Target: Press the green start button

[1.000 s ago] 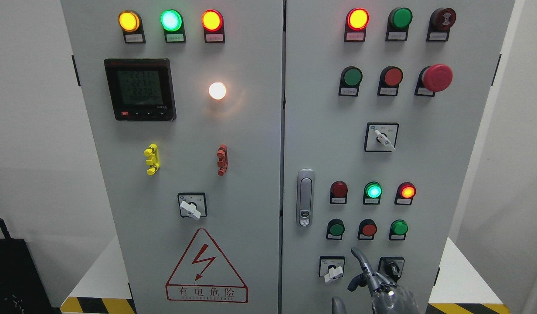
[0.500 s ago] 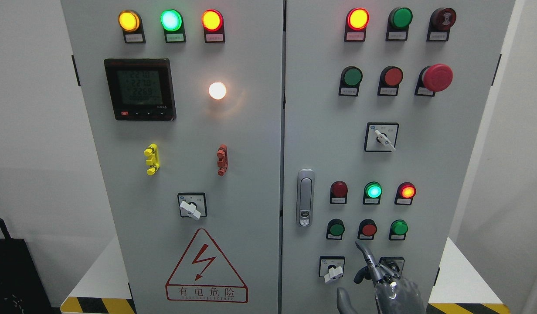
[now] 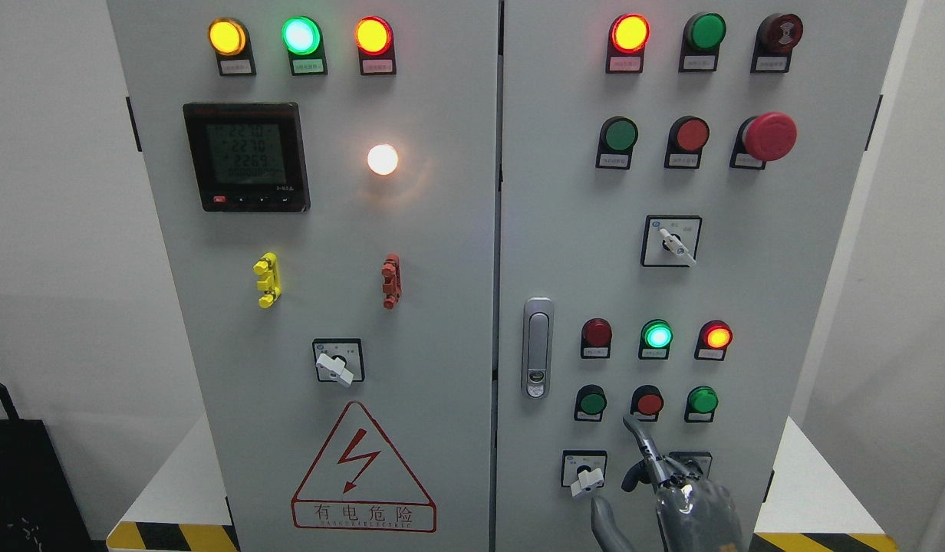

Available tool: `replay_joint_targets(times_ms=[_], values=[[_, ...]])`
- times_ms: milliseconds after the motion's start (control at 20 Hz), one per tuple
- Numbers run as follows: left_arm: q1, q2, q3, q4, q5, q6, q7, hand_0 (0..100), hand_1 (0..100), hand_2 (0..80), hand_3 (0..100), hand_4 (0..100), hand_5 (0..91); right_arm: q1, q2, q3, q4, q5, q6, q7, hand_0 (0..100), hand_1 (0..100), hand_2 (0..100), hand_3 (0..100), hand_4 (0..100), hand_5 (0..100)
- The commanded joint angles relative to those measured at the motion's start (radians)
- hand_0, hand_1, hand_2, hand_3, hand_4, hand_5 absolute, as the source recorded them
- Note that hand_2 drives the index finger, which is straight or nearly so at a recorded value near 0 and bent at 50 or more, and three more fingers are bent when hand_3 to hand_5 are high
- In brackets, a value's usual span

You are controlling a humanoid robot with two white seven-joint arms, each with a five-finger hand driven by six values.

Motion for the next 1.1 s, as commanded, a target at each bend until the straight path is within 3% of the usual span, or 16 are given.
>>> replay_joint_targets(times_ms=[0, 1050], values=[[0.000, 0.000, 0.000, 0.000, 0.000, 0.000, 0.000, 12, 56, 0.0, 0, 0, 0.0, -0.022, 0.001, 0.004, 0.055, 0.007, 0.001, 0.002, 55, 31, 0, 66, 65, 65], [0.000, 0.000, 0.000, 0.000, 0.000, 0.000, 0.000, 12, 56, 0.0, 0, 0, 0.0, -0.089, 0.002, 0.015, 0.142, 0.007, 0.013, 0.000, 56, 31, 0, 66, 65, 65]])
